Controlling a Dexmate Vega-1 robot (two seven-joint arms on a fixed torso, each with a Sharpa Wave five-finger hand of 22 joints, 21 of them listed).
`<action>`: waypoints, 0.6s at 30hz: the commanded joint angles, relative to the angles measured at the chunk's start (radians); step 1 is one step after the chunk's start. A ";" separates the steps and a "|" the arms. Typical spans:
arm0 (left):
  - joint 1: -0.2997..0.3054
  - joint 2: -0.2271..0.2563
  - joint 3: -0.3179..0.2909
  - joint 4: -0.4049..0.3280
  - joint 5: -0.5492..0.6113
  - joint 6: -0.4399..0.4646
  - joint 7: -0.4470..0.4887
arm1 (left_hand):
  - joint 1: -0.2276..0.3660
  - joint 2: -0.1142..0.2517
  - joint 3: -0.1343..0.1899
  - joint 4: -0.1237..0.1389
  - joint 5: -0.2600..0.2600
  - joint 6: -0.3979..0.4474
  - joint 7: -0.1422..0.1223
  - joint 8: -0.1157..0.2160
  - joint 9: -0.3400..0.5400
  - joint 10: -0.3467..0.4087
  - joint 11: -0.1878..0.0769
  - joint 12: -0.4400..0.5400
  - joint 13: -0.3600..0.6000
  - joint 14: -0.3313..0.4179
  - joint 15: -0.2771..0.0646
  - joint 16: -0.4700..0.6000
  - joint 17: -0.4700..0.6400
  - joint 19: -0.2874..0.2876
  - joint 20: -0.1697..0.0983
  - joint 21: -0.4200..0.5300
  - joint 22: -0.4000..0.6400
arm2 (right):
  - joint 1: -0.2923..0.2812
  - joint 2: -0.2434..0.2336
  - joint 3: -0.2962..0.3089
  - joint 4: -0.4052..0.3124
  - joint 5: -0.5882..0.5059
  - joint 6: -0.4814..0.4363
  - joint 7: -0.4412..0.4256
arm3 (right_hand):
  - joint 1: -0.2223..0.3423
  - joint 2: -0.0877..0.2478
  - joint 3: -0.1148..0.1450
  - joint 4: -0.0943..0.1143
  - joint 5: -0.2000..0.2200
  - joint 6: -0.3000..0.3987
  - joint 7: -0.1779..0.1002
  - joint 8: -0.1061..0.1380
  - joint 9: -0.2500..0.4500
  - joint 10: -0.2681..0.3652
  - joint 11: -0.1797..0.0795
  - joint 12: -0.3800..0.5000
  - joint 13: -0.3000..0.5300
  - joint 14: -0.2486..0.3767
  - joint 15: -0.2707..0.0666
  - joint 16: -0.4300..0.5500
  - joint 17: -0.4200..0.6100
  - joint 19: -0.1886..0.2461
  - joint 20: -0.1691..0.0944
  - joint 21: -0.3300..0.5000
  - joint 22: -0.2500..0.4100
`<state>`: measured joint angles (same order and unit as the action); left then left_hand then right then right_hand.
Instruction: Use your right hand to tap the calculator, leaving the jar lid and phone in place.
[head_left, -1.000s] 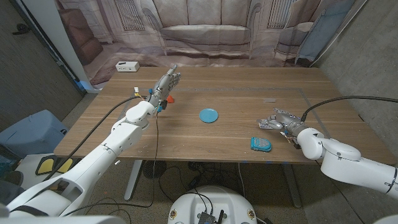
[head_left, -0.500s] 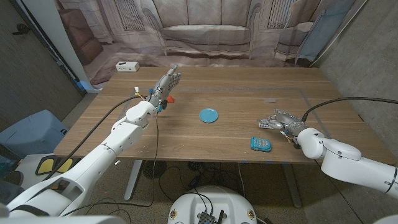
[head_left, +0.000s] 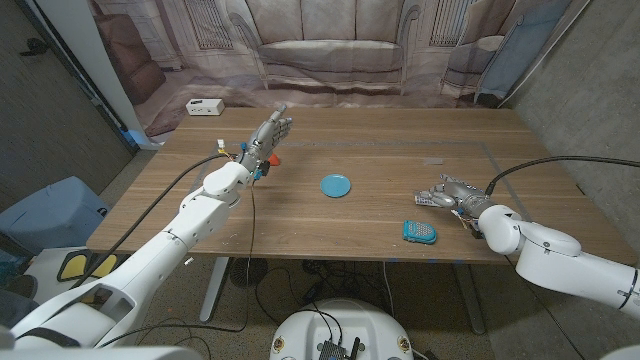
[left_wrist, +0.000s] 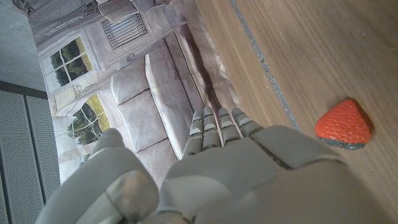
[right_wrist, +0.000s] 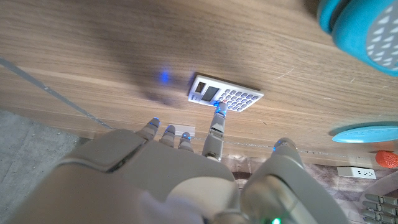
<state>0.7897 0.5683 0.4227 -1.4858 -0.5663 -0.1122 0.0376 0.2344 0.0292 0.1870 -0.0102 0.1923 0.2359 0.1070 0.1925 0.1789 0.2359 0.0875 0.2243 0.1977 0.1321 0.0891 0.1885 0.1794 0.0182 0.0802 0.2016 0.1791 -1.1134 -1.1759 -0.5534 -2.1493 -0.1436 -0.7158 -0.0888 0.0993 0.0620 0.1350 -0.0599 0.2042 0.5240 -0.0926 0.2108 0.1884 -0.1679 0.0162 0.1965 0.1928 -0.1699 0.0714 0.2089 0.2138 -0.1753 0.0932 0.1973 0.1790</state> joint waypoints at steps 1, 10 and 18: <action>0.004 0.002 -0.002 -0.008 0.002 -0.002 0.005 | 0.004 0.007 -0.001 -0.006 -0.002 0.000 -0.004 -0.001 0.003 0.003 0.002 -0.005 0.004 -0.002 -0.003 -0.001 0.001 -0.002 0.009 -0.005 0.002 | 0.007 -0.015 -0.010 -0.008 -0.001 -0.004 0.006 | 0.012 -0.002 0.004 -0.007 0.000 0.020 0.006 0.007 0.004 -0.046 0.001 0.010 0.003 -0.228 0.010 0.003 0.001 -0.140 0.004 0.002 0.002; 0.003 -0.004 -0.001 0.002 -0.001 -0.010 0.000 | 0.003 0.008 -0.001 -0.007 -0.002 0.001 -0.004 -0.001 0.003 0.000 0.000 -0.006 0.004 -0.002 -0.001 0.000 0.001 -0.002 0.006 -0.004 0.002 | 0.006 -0.025 -0.005 -0.023 -0.015 -0.001 -0.003 | 0.016 -0.002 0.005 -0.010 -0.001 0.027 -0.001 0.008 0.004 -0.034 -0.003 0.014 0.003 -0.223 0.008 0.005 0.000 -0.138 0.006 0.004 0.002; 0.003 -0.007 -0.002 0.007 -0.002 -0.017 -0.001 | 0.002 0.009 -0.001 -0.008 -0.002 0.002 -0.003 -0.001 0.003 0.003 0.002 -0.005 0.004 -0.001 -0.001 0.000 0.001 -0.002 0.006 -0.004 0.002 | -0.005 -0.032 0.009 -0.036 -0.021 0.003 -0.025 | 0.019 -0.002 0.007 -0.013 -0.002 0.018 -0.004 0.003 0.004 -0.034 0.001 0.013 0.003 -0.221 0.009 0.006 0.000 -0.136 0.007 0.004 0.002</action>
<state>0.7922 0.5659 0.4224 -1.4872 -0.5656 -0.1167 0.0395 0.2344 0.0292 0.1827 -0.0143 0.1924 0.2358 0.1071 0.1925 0.1789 0.2359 0.0875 0.2177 0.1977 0.1321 0.0891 0.1885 0.1793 0.0182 0.0802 0.2016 0.1791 -1.1086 -1.1975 -0.5584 -2.1680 -0.1540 -0.7174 -0.0914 0.1077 0.0626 0.1406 -0.0654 0.2042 0.5367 -0.1052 0.2163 0.1884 -0.1679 0.0162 0.2036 0.1928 -0.1753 0.0769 0.2089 0.2139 -0.1715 0.0969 0.1974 0.1790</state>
